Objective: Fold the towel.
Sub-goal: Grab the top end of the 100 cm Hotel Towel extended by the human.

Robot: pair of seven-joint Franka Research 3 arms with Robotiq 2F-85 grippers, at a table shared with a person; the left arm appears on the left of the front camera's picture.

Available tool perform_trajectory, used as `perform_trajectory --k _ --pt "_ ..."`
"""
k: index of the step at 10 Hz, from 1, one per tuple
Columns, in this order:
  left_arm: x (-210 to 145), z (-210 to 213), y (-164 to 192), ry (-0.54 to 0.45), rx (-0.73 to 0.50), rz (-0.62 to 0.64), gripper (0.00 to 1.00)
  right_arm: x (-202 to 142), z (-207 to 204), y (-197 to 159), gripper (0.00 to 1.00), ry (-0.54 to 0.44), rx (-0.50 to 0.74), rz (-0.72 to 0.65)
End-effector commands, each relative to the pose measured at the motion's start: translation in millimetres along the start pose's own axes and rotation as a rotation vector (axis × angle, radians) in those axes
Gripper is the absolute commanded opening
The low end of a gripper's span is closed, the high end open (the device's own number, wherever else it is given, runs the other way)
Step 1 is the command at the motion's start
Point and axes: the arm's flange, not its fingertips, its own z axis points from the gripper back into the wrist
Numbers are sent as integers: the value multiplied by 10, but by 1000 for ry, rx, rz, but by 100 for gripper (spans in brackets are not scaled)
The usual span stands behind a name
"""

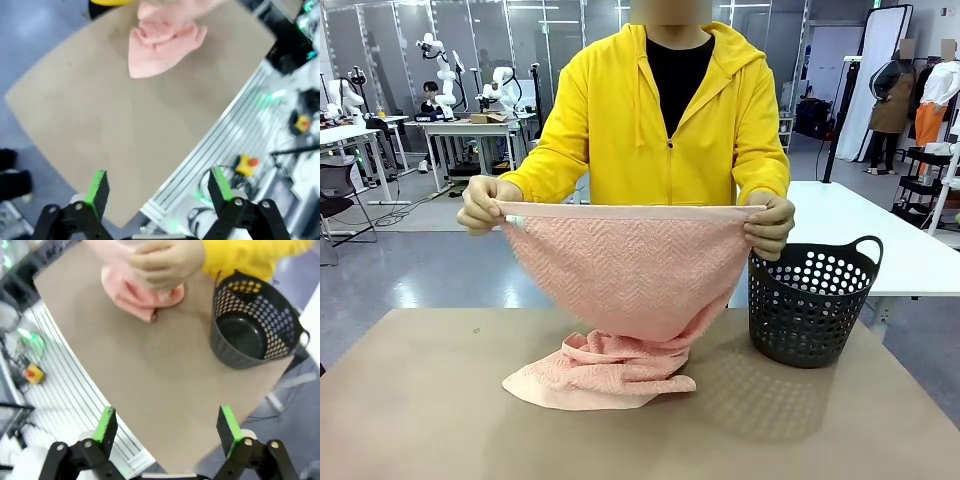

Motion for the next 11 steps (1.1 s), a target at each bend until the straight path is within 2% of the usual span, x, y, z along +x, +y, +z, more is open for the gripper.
perform_trajectory --k 1,2,4,6,7,11 --pt "145 -63 -211 57 81 -228 100 274 -24 155 100 59 -65 200" --pt "258 -80 -383 70 110 -315 100 459 -4 300 100 73 -62 274" --pt "409 -113 -576 64 120 -375 100 670 -33 444 100 93 -78 333" --pt "432 -130 -604 9 90 -373 100 662 -55 481 100 72 -47 326" --pt "482 -63 -657 69 89 -379 100 740 -19 525 100 90 -53 333" --pt "482 -63 -657 69 89 -379 100 740 -19 525 100 90 -53 333"
